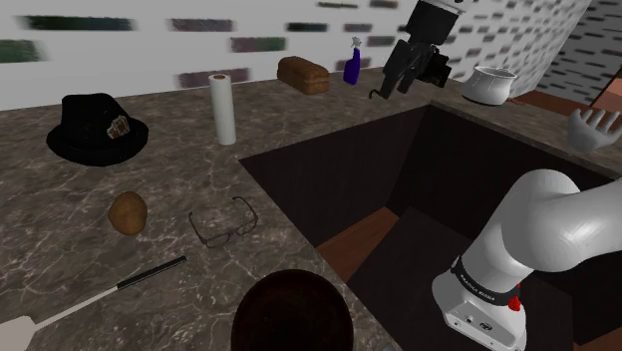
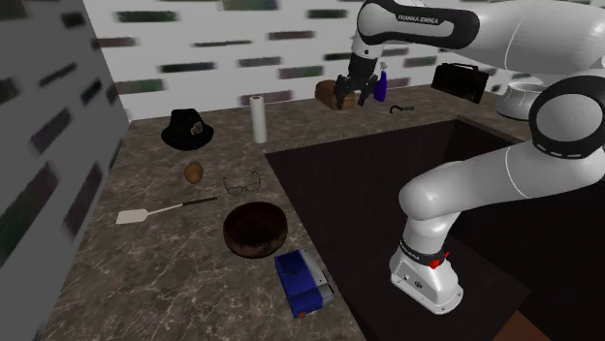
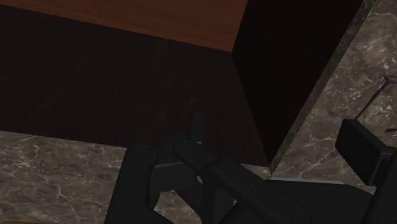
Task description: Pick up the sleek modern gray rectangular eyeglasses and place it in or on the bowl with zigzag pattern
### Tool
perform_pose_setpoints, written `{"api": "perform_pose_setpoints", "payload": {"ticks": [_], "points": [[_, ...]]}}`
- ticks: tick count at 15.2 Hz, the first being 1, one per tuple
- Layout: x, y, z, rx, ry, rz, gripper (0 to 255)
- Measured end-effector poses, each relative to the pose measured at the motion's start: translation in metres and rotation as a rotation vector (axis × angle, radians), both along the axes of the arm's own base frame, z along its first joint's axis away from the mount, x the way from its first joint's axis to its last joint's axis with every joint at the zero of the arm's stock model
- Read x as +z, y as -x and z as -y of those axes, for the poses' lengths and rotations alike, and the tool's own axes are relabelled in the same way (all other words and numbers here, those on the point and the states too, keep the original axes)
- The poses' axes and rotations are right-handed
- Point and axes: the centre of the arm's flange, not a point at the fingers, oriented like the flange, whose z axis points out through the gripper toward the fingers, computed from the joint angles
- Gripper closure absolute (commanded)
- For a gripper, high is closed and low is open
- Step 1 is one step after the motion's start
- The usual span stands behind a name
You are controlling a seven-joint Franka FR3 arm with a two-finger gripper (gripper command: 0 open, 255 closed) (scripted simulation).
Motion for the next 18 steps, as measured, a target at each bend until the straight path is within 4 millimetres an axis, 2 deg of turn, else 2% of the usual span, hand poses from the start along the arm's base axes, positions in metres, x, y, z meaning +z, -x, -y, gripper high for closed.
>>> {"api": "perform_pose_setpoints", "payload": {"ticks": [2,4,18], "points": [[-0.002,-0.001,-0.004,-0.003,0.002,0.000,0],[-0.015,-0.004,-0.021,-0.014,0.010,0.001,0],[-0.112,-0.065,-0.180,-0.111,0.073,0.009,0]]}}
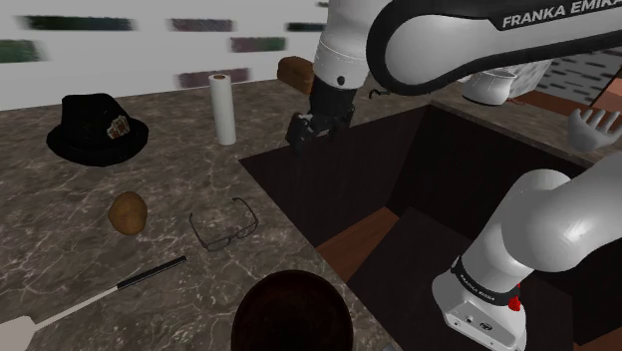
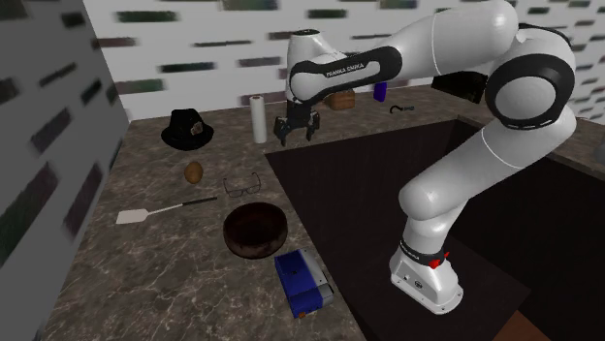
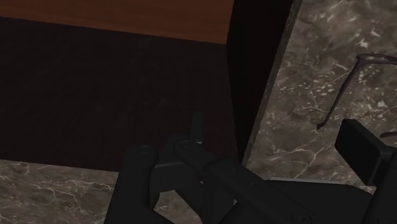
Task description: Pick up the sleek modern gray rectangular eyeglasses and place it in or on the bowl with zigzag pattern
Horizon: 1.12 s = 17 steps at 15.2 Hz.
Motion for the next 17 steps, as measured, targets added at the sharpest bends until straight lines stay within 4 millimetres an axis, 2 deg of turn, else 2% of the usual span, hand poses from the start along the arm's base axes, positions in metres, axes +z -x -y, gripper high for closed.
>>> {"api": "perform_pose_setpoints", "payload": {"ticks": [2,12,17], "points": [[-0.013,-0.006,-0.020,-0.015,0.009,0.001,0],[-0.093,-0.058,-0.121,-0.083,0.053,0.005,0],[-0.123,-0.070,-0.130,-0.093,0.056,0.007,0]]}}
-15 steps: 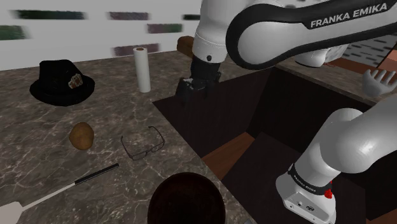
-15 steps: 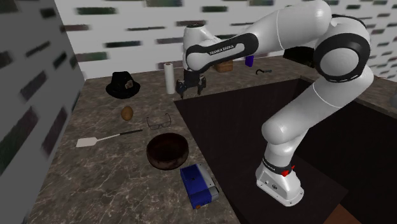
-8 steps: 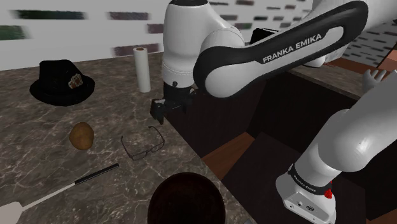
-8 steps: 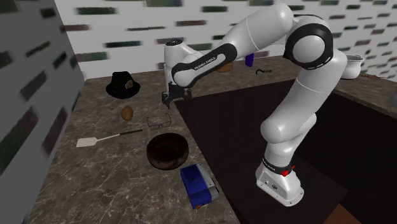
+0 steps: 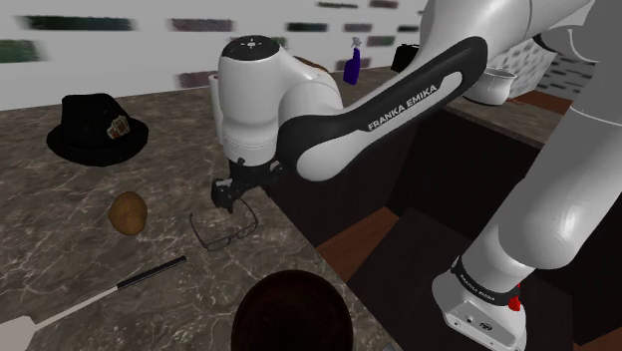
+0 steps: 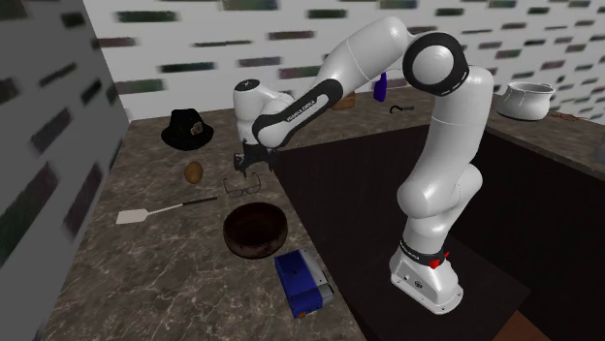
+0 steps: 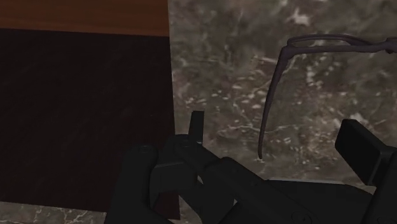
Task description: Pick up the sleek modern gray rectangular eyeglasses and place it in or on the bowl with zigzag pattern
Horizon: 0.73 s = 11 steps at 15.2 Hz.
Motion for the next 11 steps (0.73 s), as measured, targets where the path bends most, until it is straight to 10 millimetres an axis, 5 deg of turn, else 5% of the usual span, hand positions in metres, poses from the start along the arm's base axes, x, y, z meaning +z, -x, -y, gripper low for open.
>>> {"api": "perform_pose_setpoints", "payload": {"ticks": [10,11], "points": [[-0.019,-0.004,0.001,0.000,0.000,0.001,0],[-0.019,-0.004,0.001,0.000,0.000,0.001,255]]}}
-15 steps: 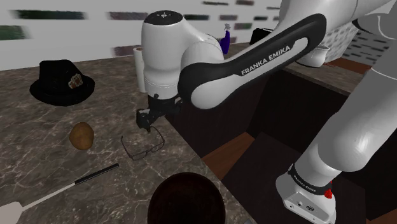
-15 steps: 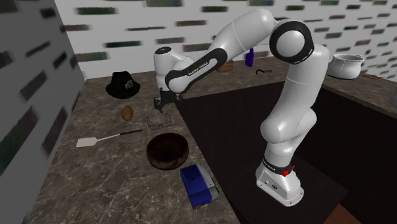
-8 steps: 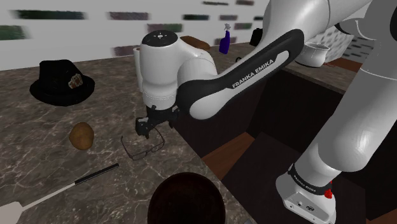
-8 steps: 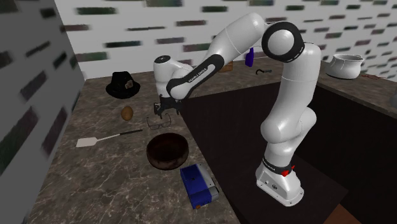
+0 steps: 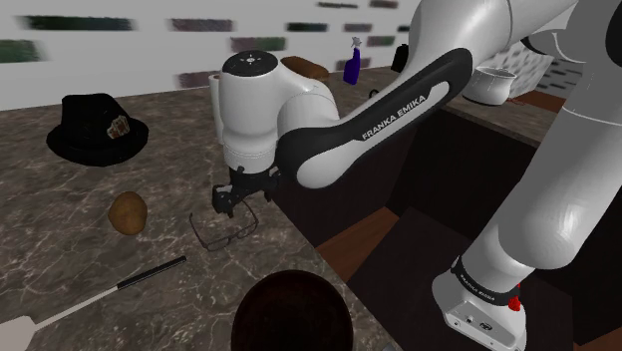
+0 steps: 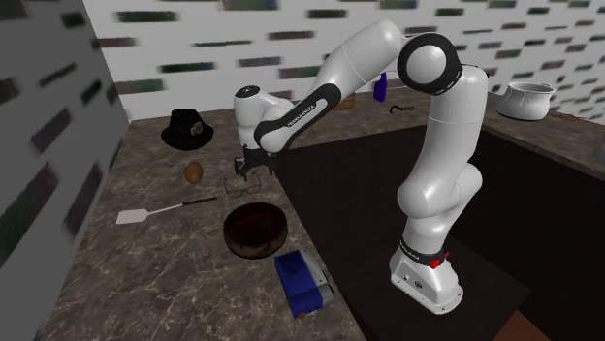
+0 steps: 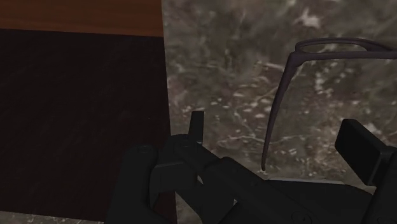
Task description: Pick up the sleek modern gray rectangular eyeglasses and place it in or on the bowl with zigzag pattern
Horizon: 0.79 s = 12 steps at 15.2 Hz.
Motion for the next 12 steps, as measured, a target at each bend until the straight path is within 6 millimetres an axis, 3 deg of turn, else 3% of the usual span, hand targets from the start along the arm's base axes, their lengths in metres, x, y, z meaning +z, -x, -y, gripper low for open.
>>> {"api": "perform_pose_setpoints", "payload": {"ticks": [12], "points": [[0.0067,-0.0007,0.0002,0.000,0.000,0.000,255]]}}
